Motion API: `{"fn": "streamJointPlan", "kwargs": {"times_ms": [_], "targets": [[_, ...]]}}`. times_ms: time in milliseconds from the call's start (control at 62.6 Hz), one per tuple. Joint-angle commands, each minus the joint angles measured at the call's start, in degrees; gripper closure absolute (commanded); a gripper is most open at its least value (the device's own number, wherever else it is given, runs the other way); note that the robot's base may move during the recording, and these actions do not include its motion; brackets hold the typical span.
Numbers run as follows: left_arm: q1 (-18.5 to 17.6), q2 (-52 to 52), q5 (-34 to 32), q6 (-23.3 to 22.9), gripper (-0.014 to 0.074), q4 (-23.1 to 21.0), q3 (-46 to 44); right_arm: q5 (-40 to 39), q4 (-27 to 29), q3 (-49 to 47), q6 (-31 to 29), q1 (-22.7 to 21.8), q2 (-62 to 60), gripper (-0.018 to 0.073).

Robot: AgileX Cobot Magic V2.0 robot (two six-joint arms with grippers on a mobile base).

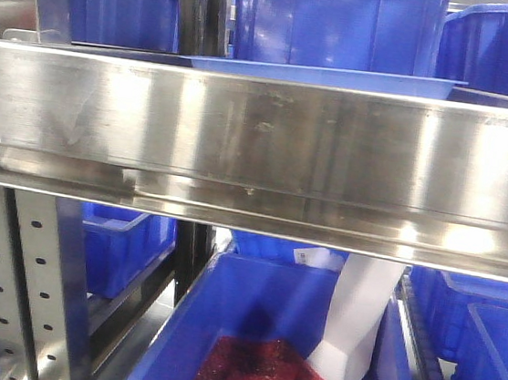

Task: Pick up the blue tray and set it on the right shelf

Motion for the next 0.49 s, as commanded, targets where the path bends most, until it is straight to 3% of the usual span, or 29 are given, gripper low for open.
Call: {"fn": "streamJointPlan", "kwargs": {"times_ms": [0,48,479], "targets": [[0.0,-0.8,-5.2,0.1,0.0644,-0.4,1.8,-10.2,0.2,2.0,-0.6,-0.4,-0.9,0.0502],[0.0,-0.8,-5.2,0.1,0.0644,-0.4,1.8,-13.2,0.8,4.3,-0.3,-0.4,-1.8,0.0502],[0.0,-0.8,-5.2,0.1,0.0644,-0.4,1.8,-10.9,1.2,4.1,-0.3,-0.4,-2.0,0.0502]]}}
